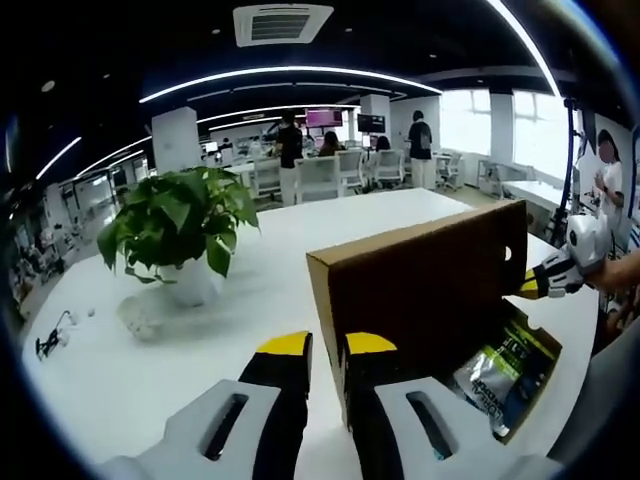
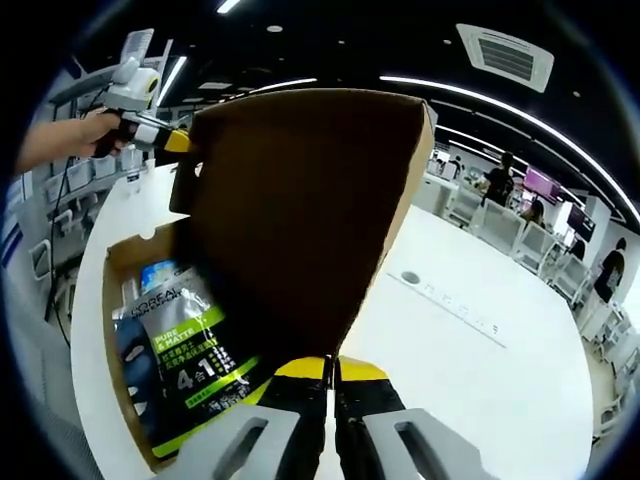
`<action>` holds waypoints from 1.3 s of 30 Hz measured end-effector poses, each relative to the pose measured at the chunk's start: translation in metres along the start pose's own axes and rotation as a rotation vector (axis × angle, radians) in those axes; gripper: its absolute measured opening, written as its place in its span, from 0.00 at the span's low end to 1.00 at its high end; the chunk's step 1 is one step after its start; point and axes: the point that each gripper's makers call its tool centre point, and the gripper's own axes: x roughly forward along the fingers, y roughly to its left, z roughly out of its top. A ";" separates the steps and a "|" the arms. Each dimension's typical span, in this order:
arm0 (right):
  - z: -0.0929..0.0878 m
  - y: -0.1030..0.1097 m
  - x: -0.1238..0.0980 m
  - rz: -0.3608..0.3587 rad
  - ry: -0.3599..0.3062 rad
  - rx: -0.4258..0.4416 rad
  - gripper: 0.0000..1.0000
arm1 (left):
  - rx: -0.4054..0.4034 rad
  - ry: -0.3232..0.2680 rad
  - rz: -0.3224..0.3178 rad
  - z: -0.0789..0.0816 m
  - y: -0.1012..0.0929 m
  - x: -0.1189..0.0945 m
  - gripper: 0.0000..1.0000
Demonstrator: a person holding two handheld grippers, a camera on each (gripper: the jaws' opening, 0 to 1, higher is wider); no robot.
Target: Operate the shoe box by opening the lid, removing the specified soft item, and placing it in the target area until the item is outside and the box remains undamaged.
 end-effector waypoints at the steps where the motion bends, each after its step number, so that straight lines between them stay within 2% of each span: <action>1: 0.000 0.000 0.000 0.000 0.001 0.001 0.00 | -0.003 0.003 0.000 -0.003 0.000 0.000 0.11; 6: 0.001 0.000 0.000 -0.001 0.007 0.007 0.00 | -0.011 0.013 -0.002 -0.018 0.001 0.003 0.11; 15: 0.001 -0.001 0.000 -0.002 0.013 0.008 0.00 | -0.034 0.075 -0.009 -0.052 -0.002 0.009 0.10; 22: 0.002 -0.002 0.000 -0.002 0.013 0.018 0.00 | -0.041 0.112 -0.015 -0.069 -0.009 0.013 0.05; 28: 0.003 -0.002 0.000 0.001 0.016 0.020 0.00 | -0.054 0.103 -0.020 -0.070 -0.012 0.014 0.02; 39: 0.005 -0.005 0.003 0.003 0.014 0.064 0.00 | -0.054 0.094 -0.009 -0.067 -0.011 0.017 0.01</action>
